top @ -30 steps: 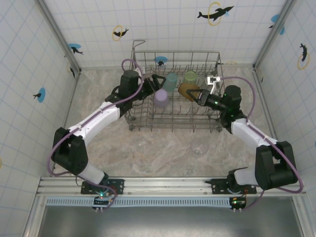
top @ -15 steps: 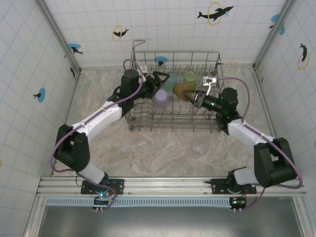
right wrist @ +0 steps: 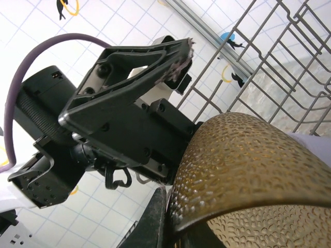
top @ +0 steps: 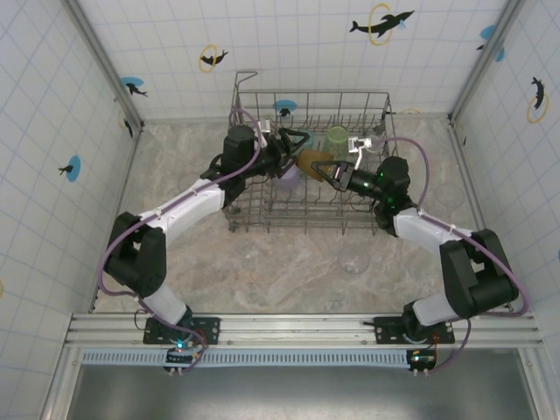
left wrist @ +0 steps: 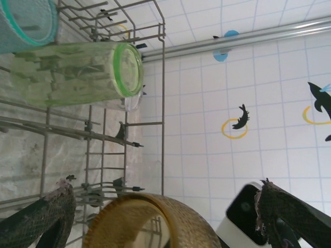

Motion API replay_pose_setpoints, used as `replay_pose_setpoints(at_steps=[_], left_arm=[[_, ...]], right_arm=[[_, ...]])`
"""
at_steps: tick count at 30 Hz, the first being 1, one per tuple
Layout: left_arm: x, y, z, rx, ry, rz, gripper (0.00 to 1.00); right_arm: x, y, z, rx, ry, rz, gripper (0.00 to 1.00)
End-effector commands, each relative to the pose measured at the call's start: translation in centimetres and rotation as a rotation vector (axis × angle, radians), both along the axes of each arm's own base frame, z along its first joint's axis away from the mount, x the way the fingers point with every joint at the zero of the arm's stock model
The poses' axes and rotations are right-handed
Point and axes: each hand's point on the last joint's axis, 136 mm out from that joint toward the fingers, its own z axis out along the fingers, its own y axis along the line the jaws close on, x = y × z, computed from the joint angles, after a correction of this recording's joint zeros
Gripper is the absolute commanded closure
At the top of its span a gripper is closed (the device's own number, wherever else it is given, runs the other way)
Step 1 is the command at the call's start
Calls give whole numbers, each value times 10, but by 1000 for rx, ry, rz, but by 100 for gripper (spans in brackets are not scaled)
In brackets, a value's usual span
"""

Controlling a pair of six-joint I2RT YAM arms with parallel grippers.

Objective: Load the cups into the dish rack

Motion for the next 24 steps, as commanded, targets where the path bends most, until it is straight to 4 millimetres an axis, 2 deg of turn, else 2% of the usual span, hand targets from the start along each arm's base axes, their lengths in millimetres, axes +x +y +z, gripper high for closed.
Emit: replay_pose_setpoints(at_steps=[1, 10, 17, 21, 23, 24], left_arm=[[-7, -8, 5, -47, 12, -34, 9], [-17, -7, 10, -81, 22, -45, 15], [-21, -6, 18, -103, 11, -49, 27], [-24, -7, 19, -109, 6, -62, 41], [-24, -6, 17, -108, 8, -63, 56], [-25, -6, 17, -108, 7, -64, 68]], right_arm=[[2, 4, 36, 57, -115, 3, 100], [8, 1, 54, 101, -170, -55, 100], [10, 14, 51, 105, -157, -23, 100], [9, 19, 48, 105, -147, -10, 100], [9, 22, 47, 103, -145, -4, 100], [9, 23, 48, 104, -147, 2, 99]])
